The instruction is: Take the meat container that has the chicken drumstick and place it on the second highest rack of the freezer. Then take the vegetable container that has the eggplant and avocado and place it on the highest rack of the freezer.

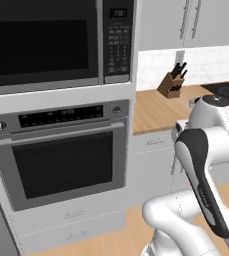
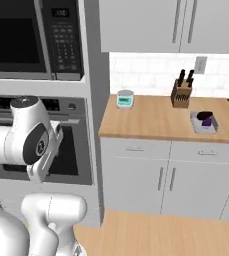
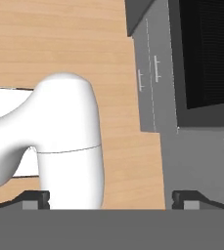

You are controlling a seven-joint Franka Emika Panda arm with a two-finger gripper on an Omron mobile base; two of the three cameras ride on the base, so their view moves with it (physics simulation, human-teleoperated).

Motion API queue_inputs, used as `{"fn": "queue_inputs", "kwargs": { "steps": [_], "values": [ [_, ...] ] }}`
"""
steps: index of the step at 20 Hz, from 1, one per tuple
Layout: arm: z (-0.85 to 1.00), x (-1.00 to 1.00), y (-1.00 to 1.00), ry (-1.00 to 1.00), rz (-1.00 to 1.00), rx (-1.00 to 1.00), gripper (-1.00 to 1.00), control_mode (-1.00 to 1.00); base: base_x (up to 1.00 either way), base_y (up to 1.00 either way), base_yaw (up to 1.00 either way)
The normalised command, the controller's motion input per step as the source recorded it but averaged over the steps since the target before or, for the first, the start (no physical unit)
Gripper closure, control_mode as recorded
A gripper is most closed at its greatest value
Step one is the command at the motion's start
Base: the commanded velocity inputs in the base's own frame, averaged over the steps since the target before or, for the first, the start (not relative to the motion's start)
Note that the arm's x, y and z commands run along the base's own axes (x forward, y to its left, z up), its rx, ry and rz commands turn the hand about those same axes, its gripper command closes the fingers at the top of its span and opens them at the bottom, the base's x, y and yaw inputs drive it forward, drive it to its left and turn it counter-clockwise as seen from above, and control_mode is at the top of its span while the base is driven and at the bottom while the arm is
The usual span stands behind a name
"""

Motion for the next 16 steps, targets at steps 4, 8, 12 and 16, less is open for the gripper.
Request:
{"fn": "queue_inputs", "kwargs": {
  "steps": [4,8,12,16],
  "values": [
    [0.0,0.0,0.0,0.0,0.0,0.0,-1.0,1.0,0.99,0.0,0.0],
    [0.0,0.0,0.0,0.0,0.0,0.0,-1.0,1.0,0.51,-0.7,0.04],
    [0.0,0.0,0.0,0.0,0.0,0.0,-1.0,1.0,0.14,-1.0,0.09],
    [0.0,0.0,0.0,0.0,0.0,0.0,-1.0,1.0,0.13,-1.0,0.06]
  ]
}}
